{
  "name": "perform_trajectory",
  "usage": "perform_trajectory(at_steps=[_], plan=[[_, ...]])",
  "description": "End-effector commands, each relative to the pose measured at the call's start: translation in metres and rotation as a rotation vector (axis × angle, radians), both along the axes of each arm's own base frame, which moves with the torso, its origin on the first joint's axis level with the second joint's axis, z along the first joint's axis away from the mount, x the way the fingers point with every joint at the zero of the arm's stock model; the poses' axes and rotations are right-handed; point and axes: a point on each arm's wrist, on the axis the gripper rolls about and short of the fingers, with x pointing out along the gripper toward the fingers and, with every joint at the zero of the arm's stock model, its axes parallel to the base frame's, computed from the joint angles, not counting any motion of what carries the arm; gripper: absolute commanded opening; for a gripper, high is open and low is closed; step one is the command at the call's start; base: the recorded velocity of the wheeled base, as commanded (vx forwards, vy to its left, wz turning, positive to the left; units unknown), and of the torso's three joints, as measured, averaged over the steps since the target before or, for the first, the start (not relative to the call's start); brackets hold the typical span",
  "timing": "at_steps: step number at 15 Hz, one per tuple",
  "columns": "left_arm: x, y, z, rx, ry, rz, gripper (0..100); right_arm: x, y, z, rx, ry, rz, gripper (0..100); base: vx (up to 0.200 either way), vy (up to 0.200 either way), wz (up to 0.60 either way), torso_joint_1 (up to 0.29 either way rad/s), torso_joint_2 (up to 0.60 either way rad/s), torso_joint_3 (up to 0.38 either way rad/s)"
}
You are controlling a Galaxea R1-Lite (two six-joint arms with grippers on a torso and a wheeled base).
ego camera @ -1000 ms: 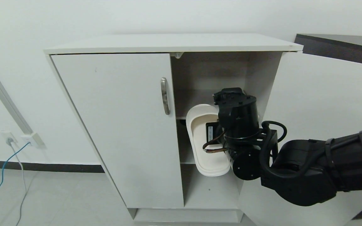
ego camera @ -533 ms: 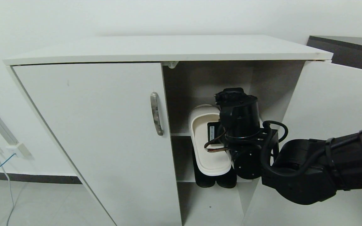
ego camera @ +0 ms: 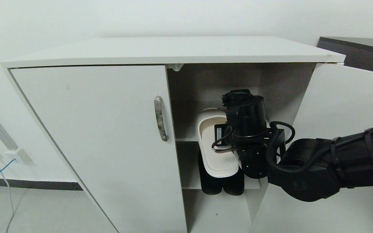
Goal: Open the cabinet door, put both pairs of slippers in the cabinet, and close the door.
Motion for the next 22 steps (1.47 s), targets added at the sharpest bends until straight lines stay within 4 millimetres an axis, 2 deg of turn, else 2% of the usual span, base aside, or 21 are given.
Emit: perform_trajectory(at_steps=[1, 3, 9, 12, 17, 22], plan=[[0.000, 0.000, 0.000, 0.000, 0.001, 0.001, 0, 0.002, 0.001, -0.001, 0.000, 0.000, -0.001, 0, 0.000, 0.000, 0.00, 0.000, 0.00, 0.000], [0.000, 0.000, 0.000, -0.002, 0.001, 0.001, 0, 0.002, 0.001, -0.001, -0.002, 0.001, -0.001, 0, 0.200, 0.000, 0.00, 0.005, 0.00, 0.002], [0.000, 0.000, 0.000, 0.000, 0.001, 0.001, 0, 0.006, 0.003, 0.001, 0.012, -0.006, -0.006, 0, 0.000, 0.000, 0.00, 0.000, 0.00, 0.000], [0.000, 0.000, 0.000, -0.002, 0.001, 0.002, 0, 0.027, 0.006, -0.001, 0.017, -0.010, -0.037, 0, 0.000, 0.000, 0.00, 0.000, 0.00, 0.000], [0.000, 0.000, 0.000, -0.002, 0.001, 0.002, 0, 0.054, 0.011, 0.011, 0.068, 0.030, -0.042, 0, 0.000, 0.000, 0.00, 0.000, 0.00, 0.000], [0.000, 0.000, 0.000, -0.003, 0.001, 0.004, 0, 0.078, 0.012, 0.010, 0.065, 0.040, -0.070, 0, 0.000, 0.000, 0.00, 0.000, 0.00, 0.000]])
